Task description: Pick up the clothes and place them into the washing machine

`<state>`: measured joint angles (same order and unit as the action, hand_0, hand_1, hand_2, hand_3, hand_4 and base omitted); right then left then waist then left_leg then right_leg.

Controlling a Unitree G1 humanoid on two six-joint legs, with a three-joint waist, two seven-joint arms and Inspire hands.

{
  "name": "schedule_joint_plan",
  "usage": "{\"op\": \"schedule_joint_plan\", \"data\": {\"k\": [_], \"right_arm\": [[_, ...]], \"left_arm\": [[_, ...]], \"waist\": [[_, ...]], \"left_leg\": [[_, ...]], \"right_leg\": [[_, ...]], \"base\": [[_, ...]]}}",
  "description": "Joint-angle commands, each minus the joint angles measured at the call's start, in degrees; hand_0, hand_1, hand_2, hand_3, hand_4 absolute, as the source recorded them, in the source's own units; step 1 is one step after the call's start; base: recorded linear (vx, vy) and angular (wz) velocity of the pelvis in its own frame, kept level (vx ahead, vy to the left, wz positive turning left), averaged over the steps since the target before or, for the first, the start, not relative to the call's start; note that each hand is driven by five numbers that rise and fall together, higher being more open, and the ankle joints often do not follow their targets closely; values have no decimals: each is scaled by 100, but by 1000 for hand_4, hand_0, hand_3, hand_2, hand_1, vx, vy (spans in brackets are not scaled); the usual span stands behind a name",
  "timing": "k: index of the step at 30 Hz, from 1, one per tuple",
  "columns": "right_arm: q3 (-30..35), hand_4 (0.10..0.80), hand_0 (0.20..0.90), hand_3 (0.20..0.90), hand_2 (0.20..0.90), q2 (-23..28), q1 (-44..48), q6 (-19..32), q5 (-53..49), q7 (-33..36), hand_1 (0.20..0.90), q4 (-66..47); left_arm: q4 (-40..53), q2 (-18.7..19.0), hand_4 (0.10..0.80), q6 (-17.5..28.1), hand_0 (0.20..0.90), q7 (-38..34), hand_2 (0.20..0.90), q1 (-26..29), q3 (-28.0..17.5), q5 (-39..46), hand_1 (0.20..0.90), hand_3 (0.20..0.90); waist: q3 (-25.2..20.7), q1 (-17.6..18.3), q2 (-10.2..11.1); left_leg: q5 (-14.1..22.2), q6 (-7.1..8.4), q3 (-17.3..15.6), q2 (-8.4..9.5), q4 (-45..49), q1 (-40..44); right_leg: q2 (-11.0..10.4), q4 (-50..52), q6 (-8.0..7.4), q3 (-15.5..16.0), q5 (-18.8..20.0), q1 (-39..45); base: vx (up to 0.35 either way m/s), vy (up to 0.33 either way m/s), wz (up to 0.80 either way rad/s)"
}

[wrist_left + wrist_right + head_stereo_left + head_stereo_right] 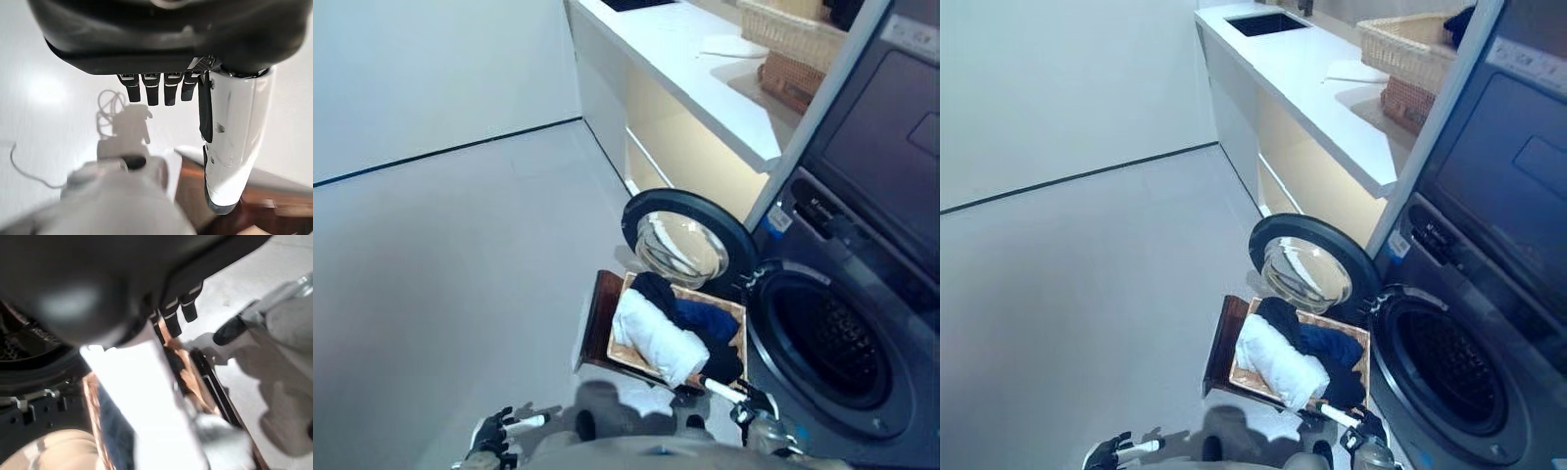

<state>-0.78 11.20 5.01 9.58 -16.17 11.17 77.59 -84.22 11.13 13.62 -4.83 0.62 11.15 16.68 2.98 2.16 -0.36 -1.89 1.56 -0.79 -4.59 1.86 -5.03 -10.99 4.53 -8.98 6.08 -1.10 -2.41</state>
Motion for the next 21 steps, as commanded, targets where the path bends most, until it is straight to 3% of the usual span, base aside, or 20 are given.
{"op": "schedule_joint_plan", "data": {"k": [1, 2, 5, 7, 13, 17, 21], "right_arm": [[-77, 800, 900, 900, 900, 198, 368, 277, 102, 101, 900, -167], [-59, 800, 900, 900, 900, 239, 353, 278, 86, 95, 900, -142], [47, 800, 900, 900, 900, 429, 344, 265, 71, 117, 900, -45], [75, 800, 900, 900, 900, 519, 337, 277, 98, 109, 900, -32], [169, 800, 900, 900, 900, 558, 302, 303, 193, 132, 900, -76], [30, 800, 900, 900, 900, 611, 456, 344, 349, 188, 900, -244], [-197, 800, 900, 900, 900, 906, 888, 355, 661, 379, 900, -542]], "left_arm": [[-45, 257, 800, 170, 900, -93, 900, 410, -137, 50, 900, 900], [-17, 232, 800, 158, 900, -112, 900, 443, -136, 59, 900, 900], [14, 156, 800, 130, 900, -79, 900, 477, -103, -11, 900, 900], [-2, 119, 800, 116, 900, -11, 900, 380, -118, -38, 900, 900], [-106, 201, 800, 111, 900, 20, 900, 304, -173, -178, 900, 900], [-65, 273, 800, 189, 900, -9, 900, 367, -172, -113, 900, 900], [85, 287, 800, 322, 900, -103, 900, 546, -2, 10, 900, 900]], "waist": [[-109, -82, 364], [-125, -43, 363], [-130, -30, 314], [-190, -57, 243], [-257, -52, 215], [-102, -107, 223], [251, -120, 155]], "left_leg": [[369, 265, 183, -422, 241, 192], [377, 216, 11, -385, 265, 121], [638, 34, -321, 89, 550, -3], [647, -11, -391, 267, 483, 0], [612, -69, -305, 376, 206, 138], [639, -95, -19, 526, 373, -157], [684, -146, -124, 643, 654, -684]], "right_leg": [[-66, 109, 156, 55, 196, -276], [-83, 77, 154, 185, 179, -230], [-85, -83, 168, 347, 271, -135], [12, -157, 204, 333, 272, -131], [-31, -217, 197, 384, 277, 14], [-95, -199, 185, 172, 380, -212], [-294, -232, 148, -16, 624, -698]], "base": [[-4, -265, 68], [-18, -200, 71], [-28, -103, 42], [24, -11, -3], [61, 32, 4], [-68, 54, -9], [-201, 88, -15]]}}
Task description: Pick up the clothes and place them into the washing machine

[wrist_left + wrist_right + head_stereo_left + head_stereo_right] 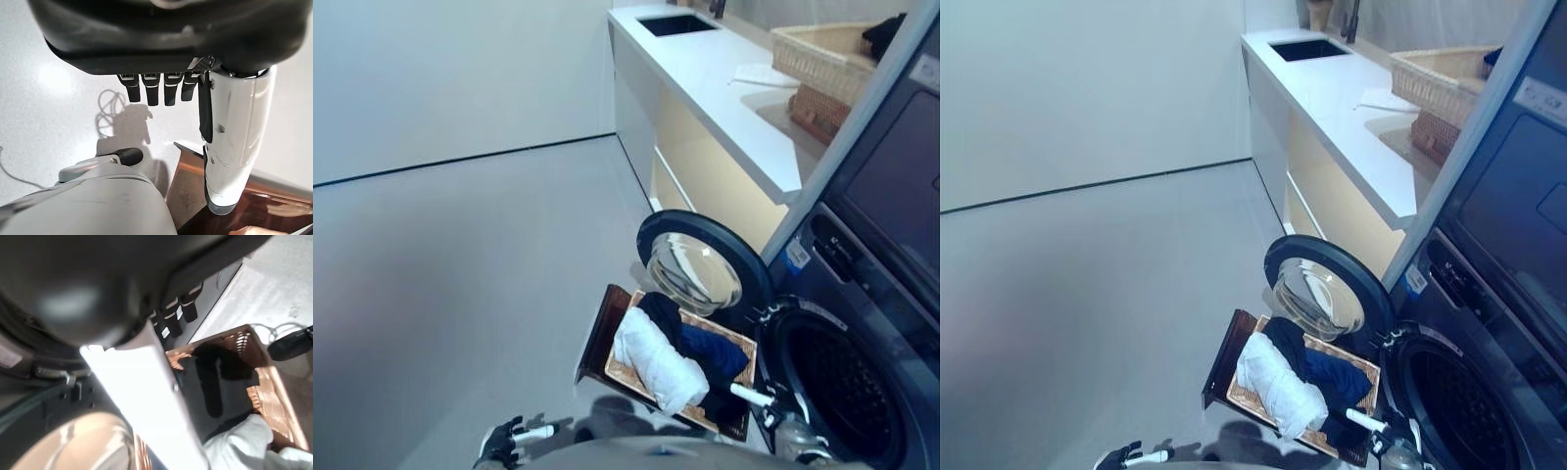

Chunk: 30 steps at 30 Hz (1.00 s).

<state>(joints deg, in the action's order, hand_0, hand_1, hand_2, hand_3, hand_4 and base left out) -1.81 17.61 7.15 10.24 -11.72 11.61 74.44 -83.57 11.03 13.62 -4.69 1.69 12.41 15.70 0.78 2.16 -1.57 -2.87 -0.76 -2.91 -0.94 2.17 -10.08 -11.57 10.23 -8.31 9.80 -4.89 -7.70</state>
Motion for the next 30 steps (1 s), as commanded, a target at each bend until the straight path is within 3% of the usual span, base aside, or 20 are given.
{"op": "schedule_joint_plan", "data": {"k": [1, 6, 18, 23, 30], "right_arm": [[-163, 800, 900, 900, 900, 339, 823, 286, 297, 395, 900, -227], [-541, 800, 900, 900, 900, 675, 1317, 213, 805, 629, 900, -156], [-1393, 800, 900, 900, 900, 1247, 2281, -23, 1828, 1108, 900, -105], [-1631, 800, 900, 900, 900, 1180, 2459, -107, 1958, 1068, 900, -32], [-1840, 800, 900, 900, 900, 812, 2259, -111, 2090, 975, 900, -369]], "left_arm": [[54, 305, 800, 359, 900, -154, 900, 481, -124, 145, 900, 900], [181, 285, 800, 495, 900, -261, 900, 526, -12, 303, 900, 900], [774, 92, 800, 666, 900, -456, 900, 675, 527, 507, 900, 900], [885, 37, 800, 674, 900, -471, 900, 765, 654, 626, 900, 900], [854, 52, 800, 640, 900, -525, 900, 948, 678, 625, 900, 900]], "waist": [[559, -158, 265], [799, -232, 249], [1279, -267, -9], [1402, -267, -104], [1483, -201, -49]], "left_leg": [[800, 74, 19, 282, 733, -345], [655, 124, -37, 169, 809, -769], [277, 200, 83, 183, 626, -1424], [198, 217, 123, 218, 612, -1616], [198, 231, 166, 207, 644, -1686]], "right_leg": [[-262, -825, 78, -433, 1086, -332], [-252, -892, 116, -439, 1235, -729], [-325, -948, 107, -454, 1464, -1398], [-346, -915, 116, -466, 1504, -1577], [-332, -871, 132, -480, 1464, -1619]], "base": [[-217, 57, -39], [-82, -26, -9], [-50, 1, 8], [-15, 14, 7], [13, -6, 3]]}}
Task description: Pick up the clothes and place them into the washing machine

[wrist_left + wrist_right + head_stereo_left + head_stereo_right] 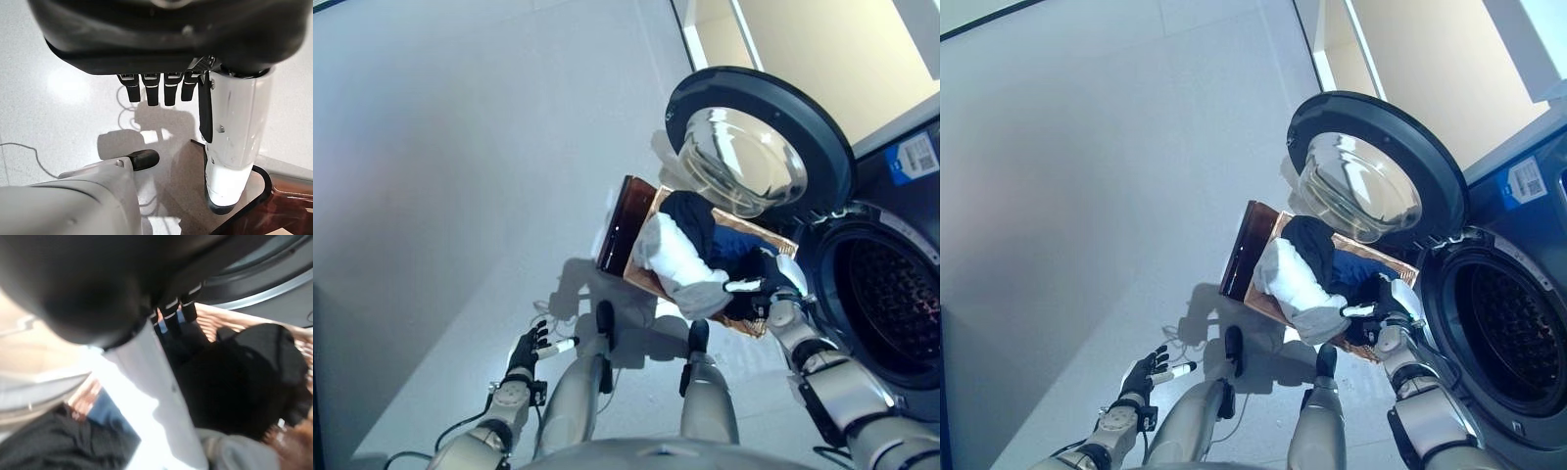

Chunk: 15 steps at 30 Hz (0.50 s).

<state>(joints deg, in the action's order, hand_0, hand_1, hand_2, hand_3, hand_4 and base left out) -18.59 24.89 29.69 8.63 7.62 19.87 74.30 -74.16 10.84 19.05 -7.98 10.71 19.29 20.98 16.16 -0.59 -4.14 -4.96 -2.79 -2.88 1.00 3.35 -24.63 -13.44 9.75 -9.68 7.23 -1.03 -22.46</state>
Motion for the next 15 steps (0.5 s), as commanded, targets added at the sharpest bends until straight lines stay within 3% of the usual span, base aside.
{"op": "schedule_joint_plan", "data": {"k": [1, 8, 15], "right_arm": [[-178, 800, 900, 900, 900, 48, -33, 55, 175, 158, 900, -372], [-80, 800, 900, 900, 900, 26, -64, 51, 179, 296, 900, -197], [106, 800, 900, 900, 900, 324, 12, 83, 90, 370, 900, -361]], "left_arm": [[-99, 79, 800, 97, 900, -203, 900, 78, -13, 77, 900, 900], [-131, 78, 800, 125, 900, -284, 900, 138, 10, -16, 900, 900], [-89, 93, 800, 145, 900, -323, 900, 56, 24, -78, 900, 900]], "waist": [[-50, 90, 214], [-133, 112, 200], [-206, 129, 204]], "left_leg": [[417, 437, 164, 18, 549, -256], [428, 436, 161, 29, 562, -342], [469, 437, 150, 19, 598, -316]], "right_leg": [[-142, -801, 275, -226, 1064, -168], [-152, -802, 281, -252, 1086, -280], [-131, -797, 276, -304, 1057, -263]], "base": [[0, 0, 0], [9, 0, -1], [29, -14, -5]]}}
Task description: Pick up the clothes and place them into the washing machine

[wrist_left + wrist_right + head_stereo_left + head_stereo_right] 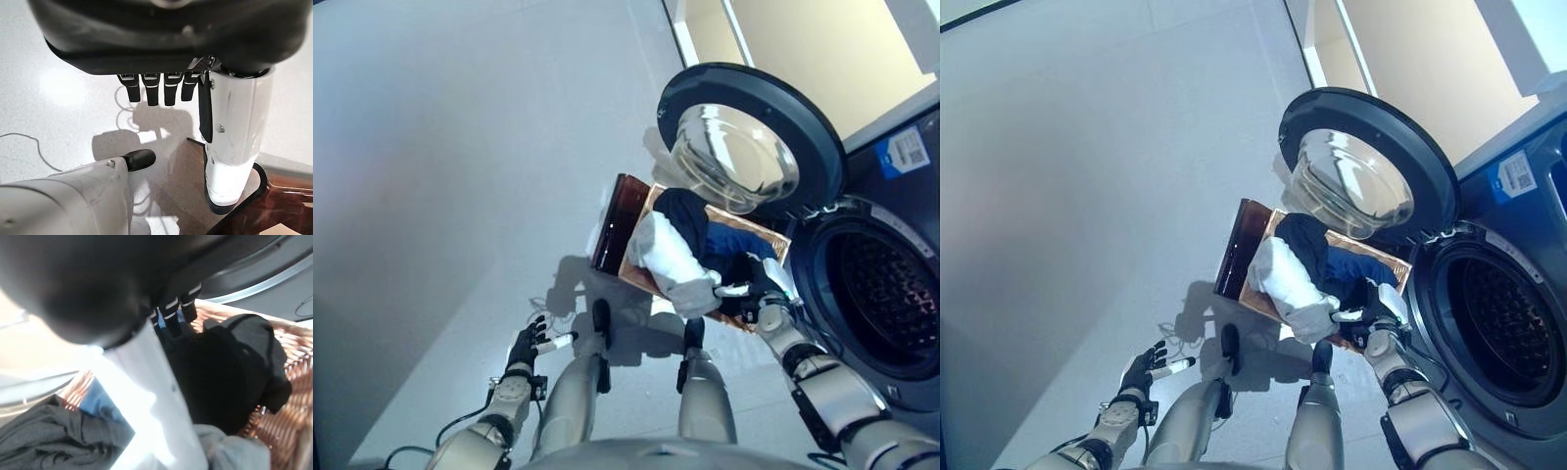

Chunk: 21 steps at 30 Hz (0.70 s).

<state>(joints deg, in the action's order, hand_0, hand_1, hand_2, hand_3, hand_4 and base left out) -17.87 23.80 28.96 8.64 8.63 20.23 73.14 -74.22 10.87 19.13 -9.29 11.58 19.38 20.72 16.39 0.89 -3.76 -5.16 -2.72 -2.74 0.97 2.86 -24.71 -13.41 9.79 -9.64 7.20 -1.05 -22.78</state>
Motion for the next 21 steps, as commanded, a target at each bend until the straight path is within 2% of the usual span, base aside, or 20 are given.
{"op": "schedule_joint_plan", "data": {"k": [1, 5, 13, 21], "right_arm": [[122, 800, 900, 900, 900, 553, 63, 109, -61, 330, 900, -366], [297, 800, 900, 900, 900, 846, 94, 186, -160, 354, 900, -571], [238, 800, 900, 900, 900, 1056, 243, 201, -87, 319, 900, -485], [177, 800, 900, 900, 900, 1124, 575, 150, -149, 338, 900, -120]], "left_arm": [[-65, 108, 800, 150, 900, -194, 900, -70, -15, -58, 900, 900], [-113, 147, 800, 183, 900, -172, 900, -192, -55, -35, 900, 900], [-114, 139, 800, 179, 900, -134, 900, -181, -42, -22, 900, 900], [-75, 114, 800, 174, 900, -93, 900, -206, -9, 48, 900, 900]], "waist": [[-254, 0, 174], [-328, 33, 215], [-379, 42, 224], [-293, -17, 110]], "left_leg": [[505, 429, 130, 19, 652, -288], [550, 428, 96, -7, 665, -197], [518, 438, 81, -20, 618, -183], [377, 436, 62, -15, 476, -353]], "right_leg": [[-124, -788, 272, -322, 1040, -219], [-92, -779, 268, -395, 1023, -185], [-67, -779, 276, -415, 1017, -220], [-56, -857, 283, -439, 1128, -434]], "base": [[32, -13, -9], [35, -17, -15], [6, -5, -2], [0, 0, 0]]}}
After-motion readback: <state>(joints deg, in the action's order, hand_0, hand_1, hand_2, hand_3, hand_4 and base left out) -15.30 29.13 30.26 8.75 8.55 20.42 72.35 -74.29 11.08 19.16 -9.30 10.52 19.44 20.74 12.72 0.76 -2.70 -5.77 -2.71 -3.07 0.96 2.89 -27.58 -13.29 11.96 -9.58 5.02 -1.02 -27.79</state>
